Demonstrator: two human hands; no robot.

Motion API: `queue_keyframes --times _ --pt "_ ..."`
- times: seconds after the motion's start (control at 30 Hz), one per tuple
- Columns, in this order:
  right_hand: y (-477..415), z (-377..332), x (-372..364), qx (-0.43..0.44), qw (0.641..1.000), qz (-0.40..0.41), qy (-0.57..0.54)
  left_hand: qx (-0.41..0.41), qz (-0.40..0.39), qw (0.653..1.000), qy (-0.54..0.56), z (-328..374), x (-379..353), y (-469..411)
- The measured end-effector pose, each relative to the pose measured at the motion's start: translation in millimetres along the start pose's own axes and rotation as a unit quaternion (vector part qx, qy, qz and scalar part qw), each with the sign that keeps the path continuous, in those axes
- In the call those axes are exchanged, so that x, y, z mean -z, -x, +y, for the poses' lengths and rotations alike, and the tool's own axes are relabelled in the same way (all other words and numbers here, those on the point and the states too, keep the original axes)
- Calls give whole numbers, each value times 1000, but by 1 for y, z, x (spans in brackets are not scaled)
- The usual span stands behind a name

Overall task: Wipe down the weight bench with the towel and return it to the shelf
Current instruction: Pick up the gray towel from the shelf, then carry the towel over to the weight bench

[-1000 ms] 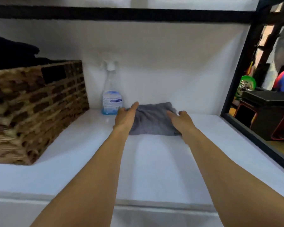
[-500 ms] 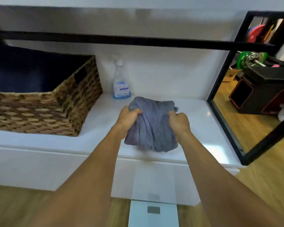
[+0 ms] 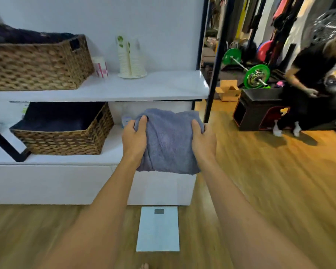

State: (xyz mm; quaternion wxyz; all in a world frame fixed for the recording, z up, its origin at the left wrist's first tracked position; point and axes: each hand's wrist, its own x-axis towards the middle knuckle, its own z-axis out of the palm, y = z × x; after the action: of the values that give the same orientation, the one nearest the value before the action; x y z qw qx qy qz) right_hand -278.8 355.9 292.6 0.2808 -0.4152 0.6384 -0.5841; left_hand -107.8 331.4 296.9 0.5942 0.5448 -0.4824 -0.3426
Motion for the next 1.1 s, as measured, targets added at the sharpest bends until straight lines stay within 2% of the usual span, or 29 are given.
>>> queue_keyframes --times 0.2,0.43,0.77,1.1 --pt "19 -47 176 26 998 59 -17 -9 -18 999 40 91 -92 112" --pt "-59 -42 299 24 994 106 5 -6 -68 996 64 129 -232 137" --pt "-298 -35 348 25 994 110 13 -16 -78 993 91 147 -448 1" --pt "-612 -10 331 60 997 46 -1 -23 -14 996 84 129 -661 -195"
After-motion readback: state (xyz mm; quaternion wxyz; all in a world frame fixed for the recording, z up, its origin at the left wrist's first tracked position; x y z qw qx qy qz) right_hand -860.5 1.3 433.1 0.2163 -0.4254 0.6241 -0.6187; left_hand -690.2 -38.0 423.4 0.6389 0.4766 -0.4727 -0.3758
